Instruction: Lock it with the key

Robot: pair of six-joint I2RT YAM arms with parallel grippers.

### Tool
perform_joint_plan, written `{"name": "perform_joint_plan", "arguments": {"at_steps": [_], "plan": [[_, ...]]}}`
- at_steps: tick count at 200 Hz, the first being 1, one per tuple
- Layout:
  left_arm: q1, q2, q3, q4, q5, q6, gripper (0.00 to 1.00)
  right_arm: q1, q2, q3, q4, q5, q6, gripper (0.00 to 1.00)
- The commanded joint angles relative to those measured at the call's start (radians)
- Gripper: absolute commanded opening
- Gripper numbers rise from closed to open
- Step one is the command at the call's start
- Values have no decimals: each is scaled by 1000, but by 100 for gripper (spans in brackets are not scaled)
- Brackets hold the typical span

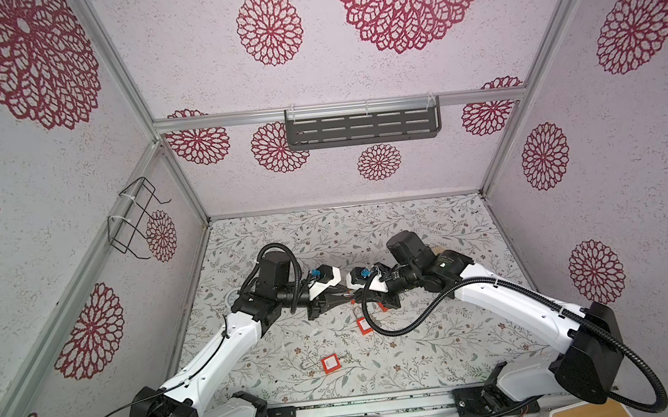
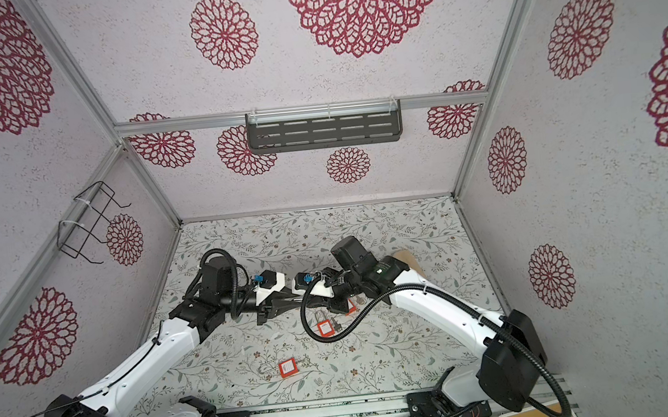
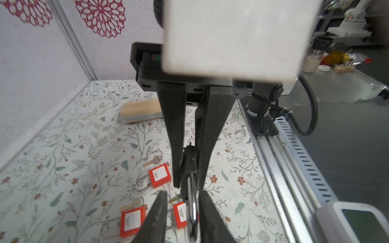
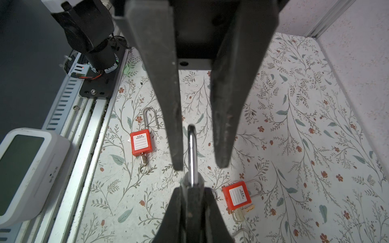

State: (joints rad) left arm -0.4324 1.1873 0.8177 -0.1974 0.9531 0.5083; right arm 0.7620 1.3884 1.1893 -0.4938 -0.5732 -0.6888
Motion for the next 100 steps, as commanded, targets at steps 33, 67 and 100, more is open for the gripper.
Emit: {"name": "perform_joint_plan", "arguments": {"at_steps": [33,67,100], "plan": [[-5,-99,-9,-38,-110,42,39,-4,-6,38,-19,-27,-6,5],[-3,-80,9,-107,-86,70,34,-4,-5,38,-12,-28,-5,5],[-6,-58,24,-137,-75,87,33,-4,-8,41,-16,-22,-6,4]]}}
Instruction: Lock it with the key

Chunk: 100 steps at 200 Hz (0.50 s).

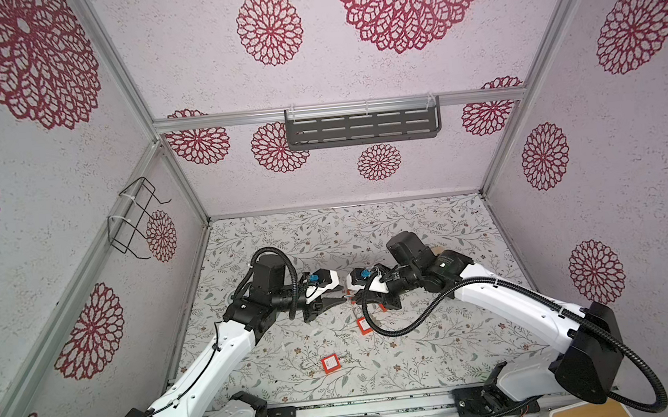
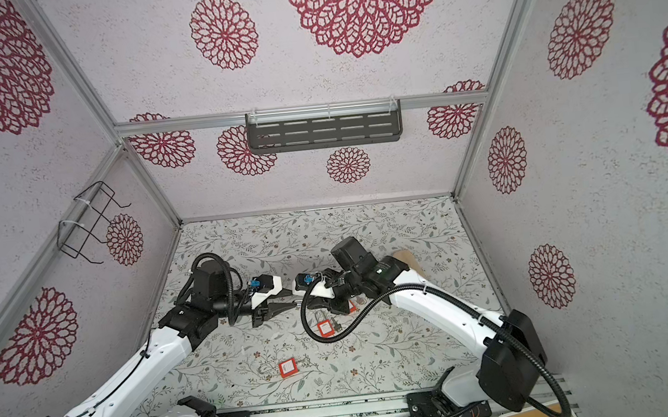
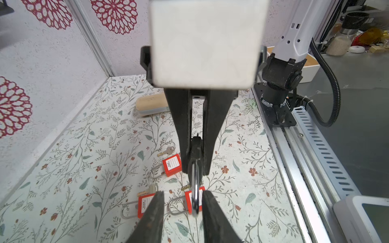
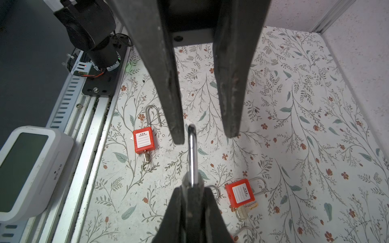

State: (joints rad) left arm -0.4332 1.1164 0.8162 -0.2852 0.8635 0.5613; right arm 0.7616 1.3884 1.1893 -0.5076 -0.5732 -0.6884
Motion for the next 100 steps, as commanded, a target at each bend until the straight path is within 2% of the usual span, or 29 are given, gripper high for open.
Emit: {"name": "perform_joint_plan", "arguments": {"at_steps": [1,69,100], "plan": [[-6,13,26,-49,14,34,32,-4,-9,40,-3,-22,-7,5],[-9,40,51,-65,41,50,12,-4,-11,37,0,-20,-3,4],[-12,43,52,-65,52,48,11,-4,-6,41,3,-17,0,4]]}}
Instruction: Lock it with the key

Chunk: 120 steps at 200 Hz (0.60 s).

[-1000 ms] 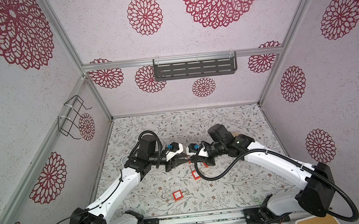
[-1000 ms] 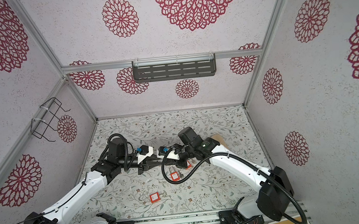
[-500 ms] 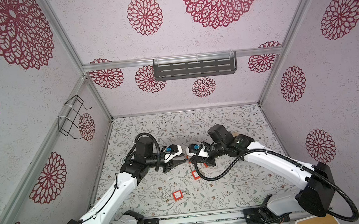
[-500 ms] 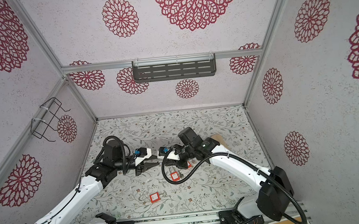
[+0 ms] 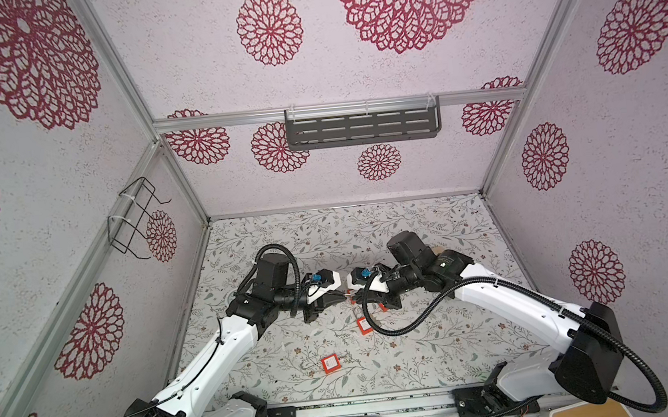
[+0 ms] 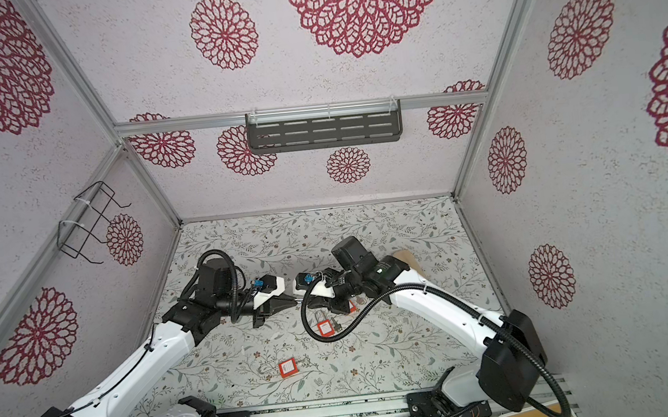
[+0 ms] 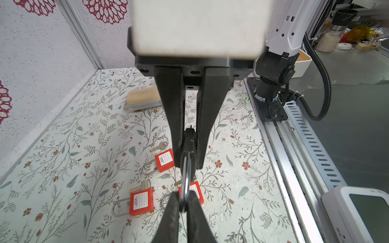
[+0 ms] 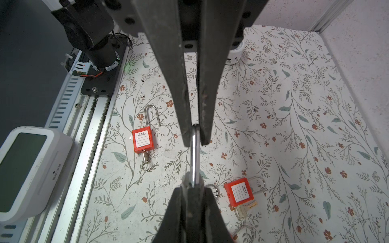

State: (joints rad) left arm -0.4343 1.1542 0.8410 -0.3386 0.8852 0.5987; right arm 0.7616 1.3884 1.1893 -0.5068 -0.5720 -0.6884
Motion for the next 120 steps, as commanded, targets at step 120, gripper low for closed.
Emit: {"name": "perform_joint_plan", "arguments": {"at_steps": [120], "plan": [[-22,34,36,-11,81,-15,0,-3,2,27,62,-5,9,0]]}}
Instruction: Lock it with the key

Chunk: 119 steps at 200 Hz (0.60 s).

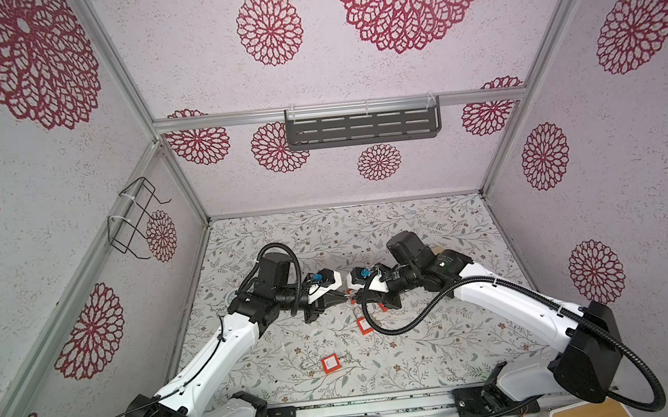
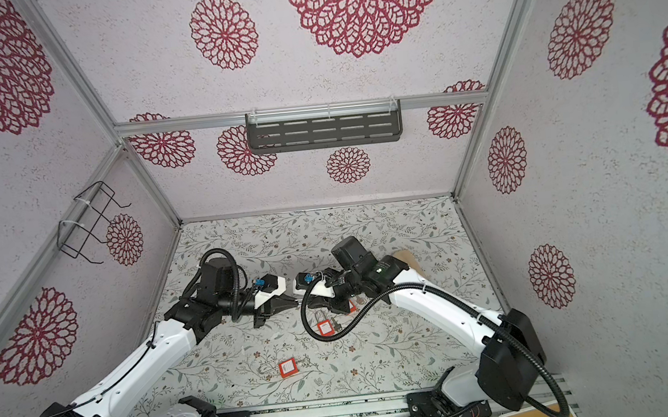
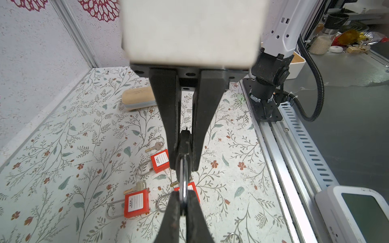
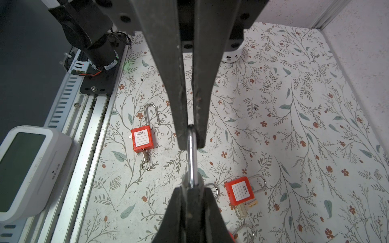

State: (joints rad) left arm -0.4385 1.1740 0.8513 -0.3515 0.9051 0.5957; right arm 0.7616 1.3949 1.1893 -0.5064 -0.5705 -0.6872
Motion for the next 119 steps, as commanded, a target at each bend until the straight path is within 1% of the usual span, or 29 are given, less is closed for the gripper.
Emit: {"name": "perform_joint_plan", "arguments": {"at_steps": [1,38,67,86,119], "plan": [[-19,15,25,2,62,-13,0,-3,-5,25,64,-6,8,0],[-31,32,13,40,69,-60,0,-1,-11,1,122,-29,-2,0],[-37,47,9,75,64,-90,0,0,-8,0,151,-72,-3,0],[-46,52,15,81,45,-86,0,2,-8,-5,165,-93,-3,0],[-61,37,18,85,16,-64,0,3,-11,-6,160,-88,-3,0]]}}
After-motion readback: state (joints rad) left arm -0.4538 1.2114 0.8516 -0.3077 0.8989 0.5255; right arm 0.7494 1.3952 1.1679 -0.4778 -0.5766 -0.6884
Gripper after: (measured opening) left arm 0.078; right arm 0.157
